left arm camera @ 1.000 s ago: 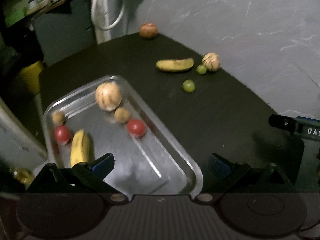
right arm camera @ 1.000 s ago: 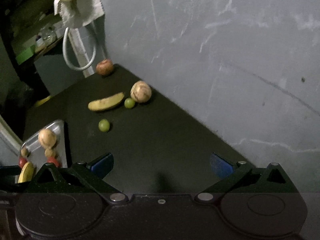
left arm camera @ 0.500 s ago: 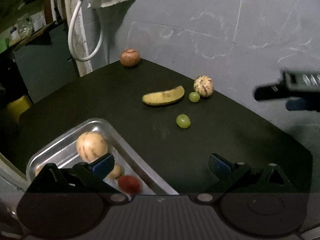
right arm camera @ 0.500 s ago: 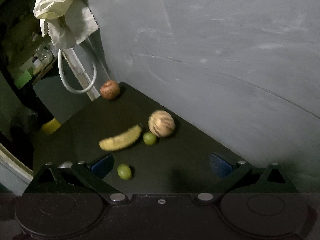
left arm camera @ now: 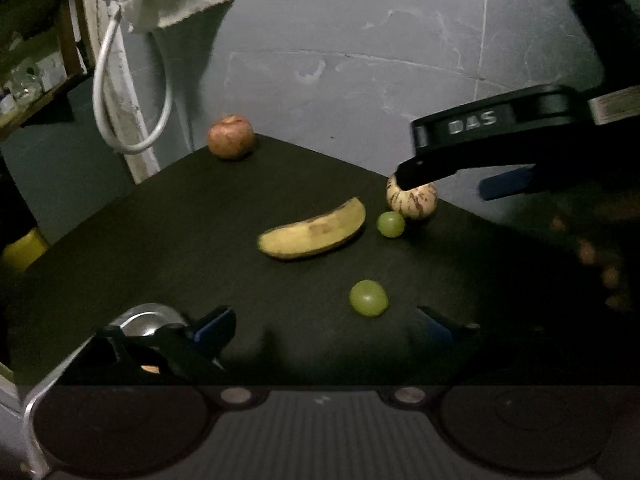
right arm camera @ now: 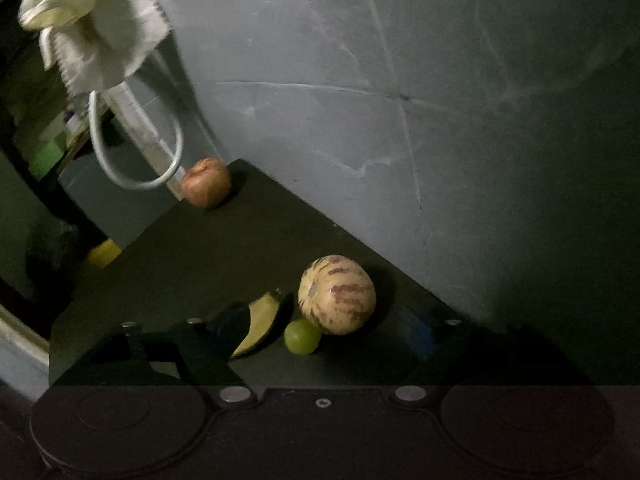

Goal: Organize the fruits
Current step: 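Grasp the striped melon with the right tool while the left tool grasps a green grape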

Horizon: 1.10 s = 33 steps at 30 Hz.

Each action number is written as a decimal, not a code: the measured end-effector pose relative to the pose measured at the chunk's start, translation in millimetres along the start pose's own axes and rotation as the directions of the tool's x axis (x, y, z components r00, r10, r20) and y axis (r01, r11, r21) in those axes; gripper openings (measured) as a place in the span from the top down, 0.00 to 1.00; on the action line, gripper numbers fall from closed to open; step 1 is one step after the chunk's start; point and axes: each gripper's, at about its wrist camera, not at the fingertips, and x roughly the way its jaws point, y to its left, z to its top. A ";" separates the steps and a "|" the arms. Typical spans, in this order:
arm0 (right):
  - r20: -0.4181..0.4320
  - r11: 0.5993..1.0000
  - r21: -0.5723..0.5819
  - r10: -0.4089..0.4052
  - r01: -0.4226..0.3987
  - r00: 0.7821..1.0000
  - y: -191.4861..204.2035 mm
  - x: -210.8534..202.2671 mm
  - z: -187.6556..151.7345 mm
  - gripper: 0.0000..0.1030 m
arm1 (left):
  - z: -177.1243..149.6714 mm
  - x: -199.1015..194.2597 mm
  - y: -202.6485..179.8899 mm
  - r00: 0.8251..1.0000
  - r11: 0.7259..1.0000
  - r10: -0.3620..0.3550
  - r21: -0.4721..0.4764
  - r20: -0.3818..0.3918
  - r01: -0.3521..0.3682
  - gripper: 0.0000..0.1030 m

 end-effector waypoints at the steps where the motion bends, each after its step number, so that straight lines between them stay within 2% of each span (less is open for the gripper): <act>1: 0.001 1.000 0.014 0.003 -0.003 1.000 -0.8 2.4 0.7 0.25 | 1.3 5.0 -1.4 1.000 1.000 -0.010 -0.003 -0.005 0.010 0.12; 4: 0.001 0.999 0.037 0.007 -0.007 1.000 -1.0 9.4 2.1 0.29 | 2.9 16.3 -5.8 1.000 1.000 -0.025 0.006 -0.019 0.026 0.19; 11: -0.013 0.998 0.053 -0.015 0.016 1.000 -5.7 20.5 4.4 0.33 | 4.7 34.3 -8.9 0.997 0.998 -0.057 0.005 -0.043 0.057 0.27; 22: -0.045 0.998 0.059 -0.020 0.023 0.999 -5.7 30.8 5.5 0.46 | 6.8 48.4 -13.8 0.993 0.995 -0.099 -0.011 -0.059 0.098 0.52; 26: -0.046 0.998 0.058 -0.019 0.022 0.999 -5.2 31.6 5.5 0.47 | 6.9 50.7 -14.5 0.993 0.994 -0.105 -0.016 -0.054 0.104 0.54; 33: -0.039 0.997 0.077 -0.007 0.010 0.999 -10.0 29.5 3.0 0.48 | 9.3 53.1 -14.9 0.994 0.995 -0.099 -0.025 -0.053 0.098 0.69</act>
